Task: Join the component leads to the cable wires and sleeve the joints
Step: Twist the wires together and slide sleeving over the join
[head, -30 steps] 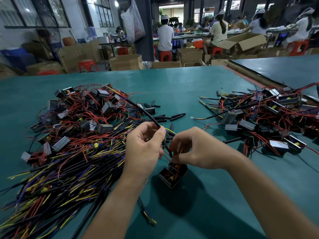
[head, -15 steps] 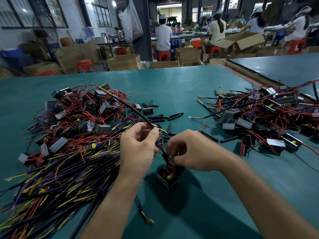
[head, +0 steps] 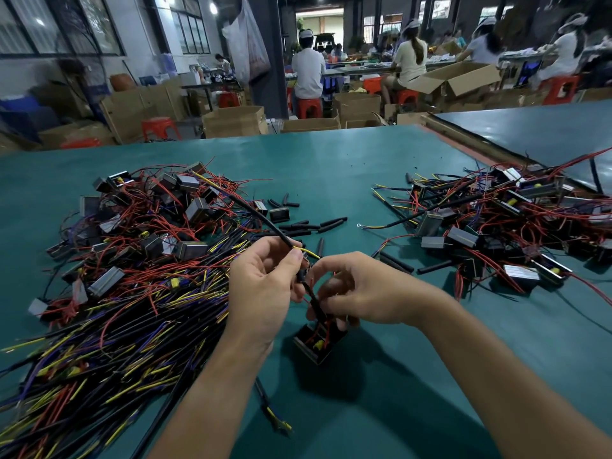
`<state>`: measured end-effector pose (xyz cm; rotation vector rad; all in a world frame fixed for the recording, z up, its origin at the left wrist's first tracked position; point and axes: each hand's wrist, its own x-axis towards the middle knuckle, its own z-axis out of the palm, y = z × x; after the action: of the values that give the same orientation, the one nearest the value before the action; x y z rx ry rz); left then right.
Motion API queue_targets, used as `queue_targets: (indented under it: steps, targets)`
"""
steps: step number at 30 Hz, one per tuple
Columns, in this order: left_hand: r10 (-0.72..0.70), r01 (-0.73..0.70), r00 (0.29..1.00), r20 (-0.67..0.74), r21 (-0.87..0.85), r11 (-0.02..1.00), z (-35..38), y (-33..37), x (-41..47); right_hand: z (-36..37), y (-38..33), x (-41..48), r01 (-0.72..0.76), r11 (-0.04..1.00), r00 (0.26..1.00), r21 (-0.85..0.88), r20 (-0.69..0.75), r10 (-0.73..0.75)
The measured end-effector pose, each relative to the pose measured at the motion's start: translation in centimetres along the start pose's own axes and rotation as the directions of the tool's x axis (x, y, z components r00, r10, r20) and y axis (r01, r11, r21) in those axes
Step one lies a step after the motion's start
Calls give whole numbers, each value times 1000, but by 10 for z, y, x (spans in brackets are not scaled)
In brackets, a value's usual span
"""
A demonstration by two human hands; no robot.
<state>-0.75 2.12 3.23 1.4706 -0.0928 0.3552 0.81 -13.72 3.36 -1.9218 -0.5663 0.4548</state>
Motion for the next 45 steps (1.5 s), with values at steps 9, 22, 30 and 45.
queue_targets:
  steps: [9, 22, 30, 45]
  targets:
    - [1, 0, 1000, -21, 11, 1000, -2, -3, 2, -4, 0, 2, 63, 997, 993, 33, -97, -60]
    - [70, -68, 997, -36, 57, 996, -1, -4, 1, -5, -10, 2, 153, 966, 942, 209, -327, -79]
    - [94, -92, 995, -19, 65, 994, -1, -3, 0, -4, -15, 0, 172, 974, 920, 150, -379, -104]
    - [130, -130, 991, 13, 93, 987, -1, -2, -1, -2, -19, -2, 156, 952, 913, 263, -406, -38]
